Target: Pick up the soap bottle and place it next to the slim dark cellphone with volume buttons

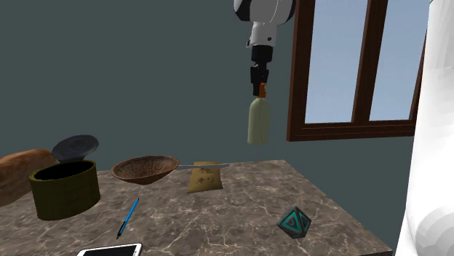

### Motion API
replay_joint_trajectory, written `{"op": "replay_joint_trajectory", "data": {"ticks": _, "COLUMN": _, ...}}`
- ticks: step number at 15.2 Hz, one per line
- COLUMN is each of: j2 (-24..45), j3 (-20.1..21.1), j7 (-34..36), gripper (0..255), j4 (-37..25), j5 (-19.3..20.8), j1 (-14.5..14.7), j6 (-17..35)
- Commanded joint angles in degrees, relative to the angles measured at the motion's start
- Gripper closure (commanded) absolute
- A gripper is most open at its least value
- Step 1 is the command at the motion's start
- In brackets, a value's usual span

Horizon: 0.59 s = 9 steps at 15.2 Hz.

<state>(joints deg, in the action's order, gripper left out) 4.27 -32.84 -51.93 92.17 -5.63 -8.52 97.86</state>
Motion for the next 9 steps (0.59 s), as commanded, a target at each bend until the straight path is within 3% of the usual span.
{"op": "replay_joint_trajectory", "data": {"ticks": 1, "j2": 0.18, "j3": -0.01, "j7": 0.12, "gripper": 255, "j4": -1.74, "j5": -0.08, "j1": -0.03, "j6": -1.59}}
{"op": "replay_joint_trajectory", "data": {"ticks": 9, "j2": 2.15, "j3": -0.38, "j7": -0.21, "gripper": 255, "j4": -10.2, "j5": -1.18, "j1": -0.81, "j6": -8.43}}
